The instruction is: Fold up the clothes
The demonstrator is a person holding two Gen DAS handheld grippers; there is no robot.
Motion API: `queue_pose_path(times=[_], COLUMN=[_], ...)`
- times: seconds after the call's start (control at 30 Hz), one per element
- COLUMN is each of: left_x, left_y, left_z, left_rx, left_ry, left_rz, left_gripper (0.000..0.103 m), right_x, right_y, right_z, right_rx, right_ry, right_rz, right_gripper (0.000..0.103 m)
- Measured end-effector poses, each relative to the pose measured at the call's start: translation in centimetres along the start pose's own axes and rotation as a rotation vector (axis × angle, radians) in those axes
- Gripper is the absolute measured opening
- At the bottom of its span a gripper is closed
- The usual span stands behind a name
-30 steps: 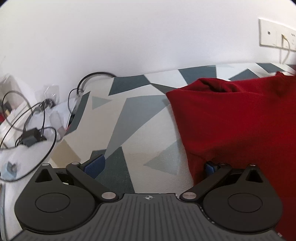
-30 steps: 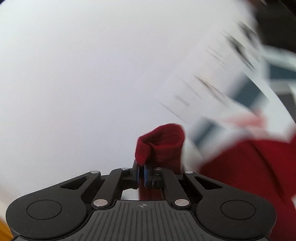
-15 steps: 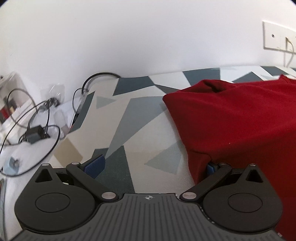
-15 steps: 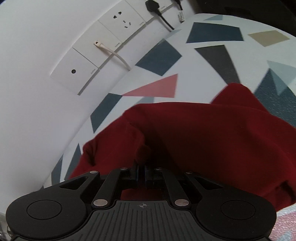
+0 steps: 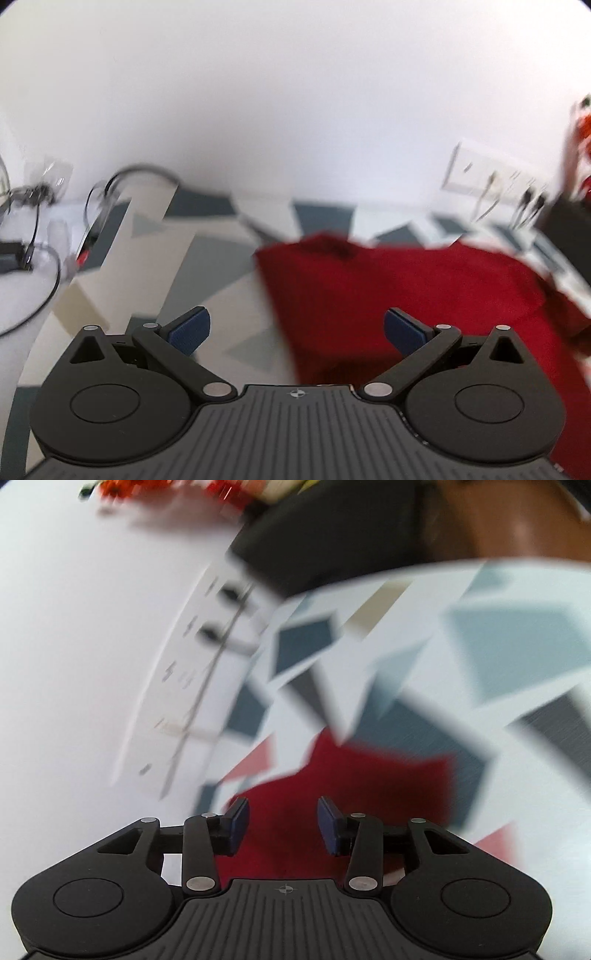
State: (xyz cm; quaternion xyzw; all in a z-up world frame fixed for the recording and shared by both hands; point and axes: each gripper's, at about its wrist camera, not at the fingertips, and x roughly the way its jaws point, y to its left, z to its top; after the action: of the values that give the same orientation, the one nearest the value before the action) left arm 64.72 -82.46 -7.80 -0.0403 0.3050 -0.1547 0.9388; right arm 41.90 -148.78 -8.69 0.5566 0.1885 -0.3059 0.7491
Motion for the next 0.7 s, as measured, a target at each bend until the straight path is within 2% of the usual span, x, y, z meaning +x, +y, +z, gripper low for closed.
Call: queue_pose_path(times=[0.1, 0.2, 0.27, 0.3, 0.37, 0.43, 0.47, 0.5, 0.53, 0.6, 0.7], left_x=[1.6, 4.5, 6.3, 7.1, 8.2, 8.7, 8.9, 9.0, 9.1, 9.3, 9.4], left_y=[-2.0, -4.7, -6.1, -6.8, -7.6, -8.2, -8.4, -8.4, -8.4, -8.2, -8.0], left_z=[0.5, 0.4, 0.2, 0.0, -0.4, -0.9, -1.1, -1.3, -1.4, -1.6, -1.8], left_rx=[0.025, 0.047, 0.066, 0.080, 0.105, 0.123, 0.127, 0.120, 0.110, 0.099, 0.091], left_ry=[0.035, 0.100, 0.141, 0.163, 0.192, 0.211, 0.222, 0.233, 0.245, 0.255, 0.265], left_rz=[-0.037, -0.007, 0.008, 0.021, 0.034, 0.036, 0.032, 0.028, 0.024, 0.038, 0.061], left_gripper=[0.102, 0.102, 0.102, 0.102, 0.102, 0.102, 0.102, 0.102, 0.102, 0.102, 0.102], right_x=[0.0, 0.8, 1.6, 1.9, 2.2, 2.9, 3.2, 3.4, 3.7, 4.0, 2.6], right_y=[-2.6, -4.2, -3.9, -3.5, -3.1, -3.4, -3.7, -3.9, -4.1, -4.3, -3.7], right_z=[0.7, -0.1, -0.8, -1.1, -1.4, -1.1, -1.0, -0.9, -0.7, -0.1, 1.5], right_rx=[-0.009, -0.008, -0.084, -0.127, -0.168, -0.140, -0.108, -0.074, -0.037, 0.018, 0.037], right_ry=[0.000, 0.027, 0.029, 0.018, -0.022, -0.004, 0.020, 0.039, 0.050, 0.047, -0.098], right_rz=[-0.115, -0.158, -0.202, -0.225, -0.232, -0.181, -0.157, -0.133, -0.110, -0.071, -0.060], right_gripper=[0.043, 0.043, 0.044, 0.051, 0.053, 0.046, 0.036, 0.019, 0.008, 0.006, 0.005])
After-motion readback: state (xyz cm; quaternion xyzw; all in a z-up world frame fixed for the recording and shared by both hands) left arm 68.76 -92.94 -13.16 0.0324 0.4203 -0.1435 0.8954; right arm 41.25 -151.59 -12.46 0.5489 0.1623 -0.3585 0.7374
